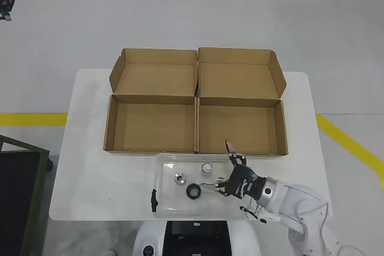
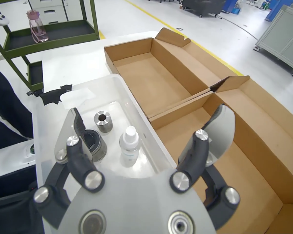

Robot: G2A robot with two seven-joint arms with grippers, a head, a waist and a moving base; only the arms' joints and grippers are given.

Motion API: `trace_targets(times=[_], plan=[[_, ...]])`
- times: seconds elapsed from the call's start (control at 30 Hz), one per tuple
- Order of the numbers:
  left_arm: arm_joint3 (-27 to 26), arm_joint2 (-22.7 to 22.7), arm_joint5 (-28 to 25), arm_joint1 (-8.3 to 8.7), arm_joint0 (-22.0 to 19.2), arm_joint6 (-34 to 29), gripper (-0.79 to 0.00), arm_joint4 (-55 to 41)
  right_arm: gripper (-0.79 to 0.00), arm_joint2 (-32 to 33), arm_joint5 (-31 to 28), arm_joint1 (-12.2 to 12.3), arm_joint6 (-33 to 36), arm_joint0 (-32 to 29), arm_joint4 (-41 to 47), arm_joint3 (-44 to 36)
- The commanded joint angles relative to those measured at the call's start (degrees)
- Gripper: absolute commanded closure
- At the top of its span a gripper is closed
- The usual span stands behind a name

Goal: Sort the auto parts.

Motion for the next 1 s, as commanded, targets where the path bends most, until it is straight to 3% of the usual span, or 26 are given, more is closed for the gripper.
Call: trace_targets(times=[0.0,0.33,0.37,0.43,0.47,0.5,0.53,0.57,0.63,0.7,0.83,0.97], plan=[[0.0,0.0,0.0,0.0,0.0,0.0,0.0,0.0,-0.785,-1.0,0.0,0.1,1.1,0.6,-0.7,0.4],[0.0,0.0,0.0,0.0,0.0,0.0,0.0,0.0,-0.77,-3.4,-2.2,0.9,5.6,1.8,-2.3,1.8],[0.0,0.0,0.0,0.0,0.0,0.0,0.0,0.0,-0.699,-3.5,-2.0,1.0,6.1,1.9,-2.2,2.3],[0.0,0.0,0.0,0.0,0.0,0.0,0.0,0.0,-0.637,-3.9,-2.3,1.1,7.1,2.3,-2.6,2.9],[0.0,0.0,0.0,0.0,0.0,0.0,0.0,0.0,-0.56,-4.0,-2.1,1.2,7.2,2.4,-2.7,3.3],[0.0,0.0,0.0,0.0,0.0,0.0,0.0,0.0,-0.548,-4.1,-2.1,1.3,7.2,2.6,-2.7,3.5],[0.0,0.0,0.0,0.0,0.0,0.0,-0.031,0.0,-0.557,-4.2,-2.0,1.3,7.2,2.7,-2.6,3.6],[0.0,0.0,0.0,0.0,0.0,0.0,-0.246,0.0,-0.576,-4.2,-1.9,1.4,7.2,2.7,-2.6,3.7],[0.0,0.0,0.0,0.0,0.0,0.0,-0.345,0.0,-0.582,-4.2,-1.9,1.5,7.3,2.9,-2.5,3.9],[0.0,0.0,0.0,0.0,0.0,0.0,-0.785,0.0,-0.557,-4.1,-1.7,1.7,7.5,3.1,-2.6,4.3],[0.0,0.0,0.0,0.0,0.0,0.0,-0.785,0.0,-0.539,-4.1,-1.6,2.0,7.8,3.6,-2.6,5.0],[0.0,0.0,0.0,0.0,0.0,0.0,-0.785,0.0,-0.573,-4.6,-1.1,2.2,8.3,4.0,-2.2,6.3]])
